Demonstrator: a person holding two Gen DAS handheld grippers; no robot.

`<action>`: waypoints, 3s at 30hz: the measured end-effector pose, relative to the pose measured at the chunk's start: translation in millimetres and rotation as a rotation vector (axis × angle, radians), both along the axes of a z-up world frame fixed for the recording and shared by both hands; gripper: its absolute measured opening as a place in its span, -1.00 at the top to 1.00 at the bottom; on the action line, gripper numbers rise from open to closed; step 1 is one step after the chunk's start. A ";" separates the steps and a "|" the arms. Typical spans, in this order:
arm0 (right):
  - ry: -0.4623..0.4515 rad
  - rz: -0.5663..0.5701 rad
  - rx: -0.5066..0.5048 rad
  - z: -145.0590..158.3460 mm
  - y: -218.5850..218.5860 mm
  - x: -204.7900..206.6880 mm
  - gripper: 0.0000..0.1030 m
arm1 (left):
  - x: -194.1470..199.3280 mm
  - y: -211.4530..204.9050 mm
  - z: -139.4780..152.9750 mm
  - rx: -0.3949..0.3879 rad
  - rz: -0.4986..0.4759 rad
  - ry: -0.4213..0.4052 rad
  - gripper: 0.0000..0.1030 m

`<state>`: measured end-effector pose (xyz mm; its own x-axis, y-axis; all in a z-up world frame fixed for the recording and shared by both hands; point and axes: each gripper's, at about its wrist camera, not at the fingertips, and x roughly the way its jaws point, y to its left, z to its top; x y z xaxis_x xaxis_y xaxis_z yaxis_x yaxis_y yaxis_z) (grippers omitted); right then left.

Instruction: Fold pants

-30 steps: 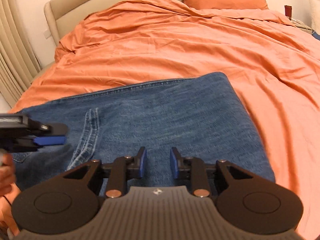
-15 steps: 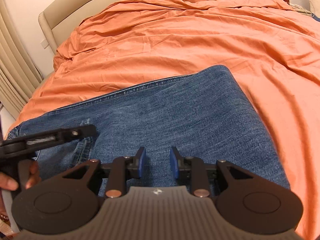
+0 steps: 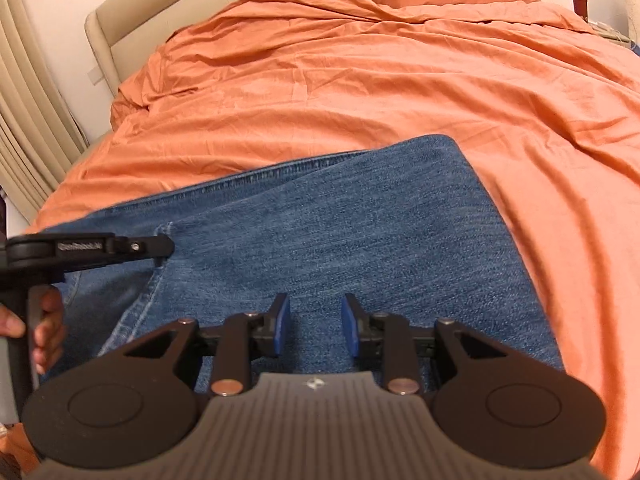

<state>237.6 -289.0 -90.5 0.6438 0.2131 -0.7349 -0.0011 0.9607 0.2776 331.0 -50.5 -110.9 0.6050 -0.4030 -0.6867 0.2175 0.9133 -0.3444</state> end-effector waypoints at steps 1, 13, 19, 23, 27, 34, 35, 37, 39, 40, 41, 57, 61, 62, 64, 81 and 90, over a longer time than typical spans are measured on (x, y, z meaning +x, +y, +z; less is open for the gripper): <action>-0.001 0.004 -0.007 -0.6 0.8 -0.2 0.51 | 0.1 1.9 1.4 -0.007 0.004 0.012 0.79; -0.034 -0.032 -0.004 10.9 -6.5 -10.7 0.41 | -5.6 17.7 -3.5 -0.101 0.068 0.135 -0.12; -0.049 -0.123 0.000 17.6 -26.8 -19.0 0.41 | -10.2 -4.9 -2.8 0.034 0.049 0.044 0.73; -0.067 -0.248 0.021 26.9 -53.6 -29.1 0.41 | -20.7 -6.4 27.6 0.015 0.026 -0.066 0.84; -0.109 -0.322 0.013 38.2 -72.5 -39.2 0.40 | -15.1 -3.3 71.6 0.004 0.009 -0.136 0.85; -0.077 -0.265 0.028 27.4 -72.8 -29.6 0.70 | 11.0 27.7 58.1 0.038 0.086 -0.050 0.85; -0.070 -0.239 0.026 25.0 -69.9 -26.6 0.73 | 14.4 32.0 46.9 0.032 0.099 -0.033 0.85; -0.055 -0.195 0.022 21.2 -63.2 -21.0 0.73 | 19.4 37.9 27.6 0.016 0.112 0.004 0.85; -0.033 -0.167 -0.018 16.3 -55.5 -17.8 0.73 | 24.0 37.7 14.9 0.035 0.113 0.016 0.84; -0.012 -0.160 -0.047 12.1 -52.7 -15.5 0.73 | 25.5 35.6 9.8 0.048 0.112 0.024 0.84; 0.009 -0.156 -0.068 7.6 -51.5 -13.8 0.74 | 26.1 33.6 5.2 0.060 0.111 0.033 0.84; 0.002 -0.191 -0.252 41.6 -38.5 -83.0 0.42 | -49.2 12.7 52.0 0.169 0.047 0.019 0.58; 0.035 -0.163 -0.283 34.2 -35.4 -84.3 0.43 | -53.5 11.7 40.0 0.156 0.042 0.011 0.58; 0.029 -0.142 -0.276 32.4 -33.5 -82.3 0.44 | -50.6 12.5 35.1 0.150 0.043 0.022 0.58; 0.012 -0.116 -0.318 29.1 -25.9 -77.6 0.44 | -44.9 13.9 25.2 0.141 0.048 0.046 0.58; 0.108 0.097 -0.581 -7.3 -6.7 -60.2 1.00 | -37.4 14.5 -1.7 0.246 0.029 0.053 0.89; 0.211 -0.011 -0.403 -0.9 -37.9 -64.2 1.00 | -43.2 20.6 4.3 0.274 0.068 0.061 0.87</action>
